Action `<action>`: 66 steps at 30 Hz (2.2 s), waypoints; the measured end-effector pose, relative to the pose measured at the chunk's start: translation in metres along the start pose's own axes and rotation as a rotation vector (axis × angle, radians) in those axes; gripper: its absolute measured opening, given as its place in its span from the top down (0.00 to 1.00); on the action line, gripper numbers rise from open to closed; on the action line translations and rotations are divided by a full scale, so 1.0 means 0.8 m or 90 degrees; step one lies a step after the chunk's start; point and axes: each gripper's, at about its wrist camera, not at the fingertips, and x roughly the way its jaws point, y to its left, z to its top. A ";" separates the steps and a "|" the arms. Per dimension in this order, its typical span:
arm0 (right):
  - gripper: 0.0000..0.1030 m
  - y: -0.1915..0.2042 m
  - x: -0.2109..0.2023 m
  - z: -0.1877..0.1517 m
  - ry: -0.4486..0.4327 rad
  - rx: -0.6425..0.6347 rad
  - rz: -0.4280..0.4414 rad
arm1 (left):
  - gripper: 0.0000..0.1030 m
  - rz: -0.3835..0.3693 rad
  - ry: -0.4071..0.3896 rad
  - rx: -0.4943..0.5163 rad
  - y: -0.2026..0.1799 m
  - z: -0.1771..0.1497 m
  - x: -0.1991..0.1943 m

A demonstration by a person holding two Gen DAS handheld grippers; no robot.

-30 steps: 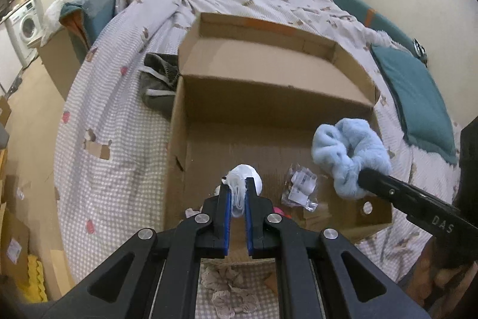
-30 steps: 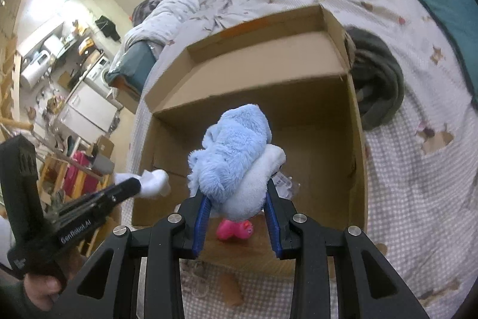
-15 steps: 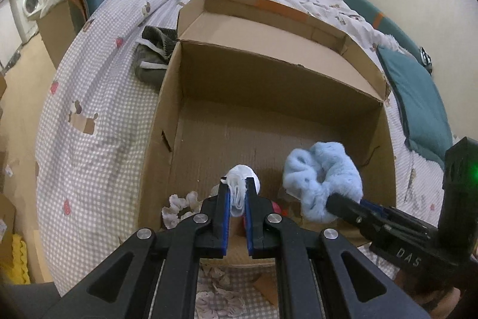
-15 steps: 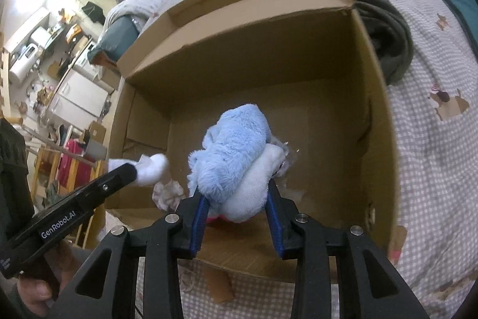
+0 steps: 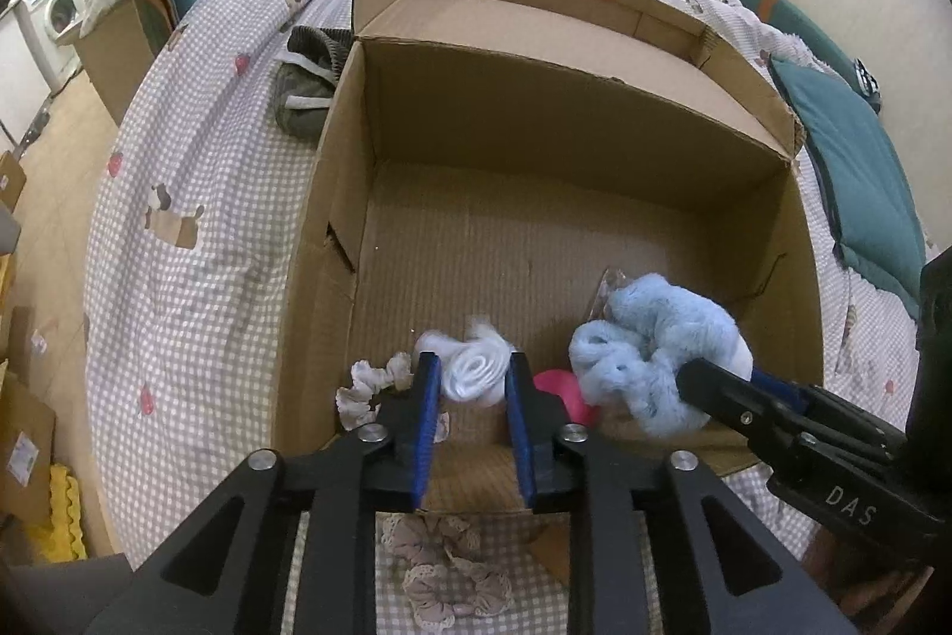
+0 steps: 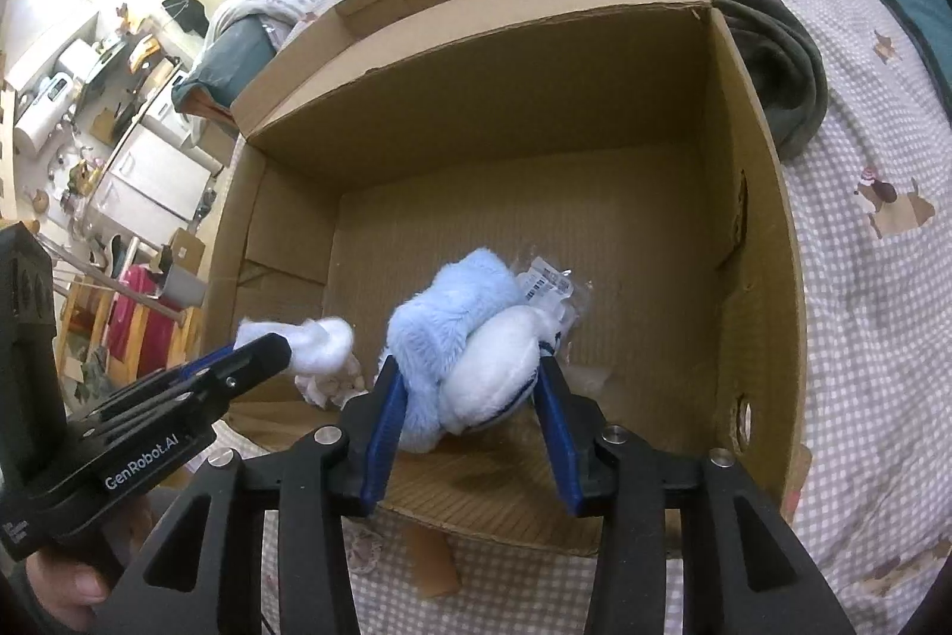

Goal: Organize soft objects
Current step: 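Open both tools to drop the plush and sock into the box, then move both tools toward the grey scrunchie and tan cylinder beside the box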

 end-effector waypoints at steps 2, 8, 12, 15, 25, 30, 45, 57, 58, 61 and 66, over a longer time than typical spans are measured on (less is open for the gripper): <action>0.48 -0.002 0.000 0.001 -0.001 0.005 0.004 | 0.68 0.000 0.001 0.000 -0.001 0.000 -0.001; 0.35 -0.010 -0.007 0.002 -0.019 0.023 0.017 | 0.49 -0.015 -0.014 -0.008 0.001 0.002 -0.009; 0.26 -0.011 -0.015 0.004 -0.046 0.027 0.021 | 0.49 -0.016 -0.009 -0.012 0.001 0.003 -0.009; 0.21 -0.012 -0.016 0.005 -0.055 0.034 0.019 | 0.49 -0.018 -0.010 -0.012 0.001 0.003 -0.010; 0.21 -0.014 -0.022 0.008 -0.072 0.042 0.025 | 0.49 -0.014 -0.016 -0.004 -0.004 0.002 -0.013; 0.21 -0.014 -0.033 0.001 -0.076 0.036 0.021 | 0.49 -0.013 -0.023 -0.004 -0.001 -0.001 -0.021; 0.21 -0.001 -0.069 -0.055 -0.091 0.012 0.001 | 0.49 0.002 -0.059 -0.003 0.019 -0.037 -0.068; 0.21 0.011 -0.070 -0.093 -0.068 0.001 -0.001 | 0.49 0.021 -0.051 -0.020 0.033 -0.081 -0.080; 0.21 0.011 -0.069 -0.094 -0.066 0.001 -0.003 | 0.49 0.024 -0.052 -0.025 0.036 -0.083 -0.081; 0.21 0.012 -0.064 -0.095 -0.054 -0.004 -0.009 | 0.49 0.038 -0.048 -0.048 0.048 -0.087 -0.081; 0.21 0.016 -0.051 -0.098 -0.031 -0.010 -0.014 | 0.49 0.049 -0.011 -0.078 0.061 -0.093 -0.066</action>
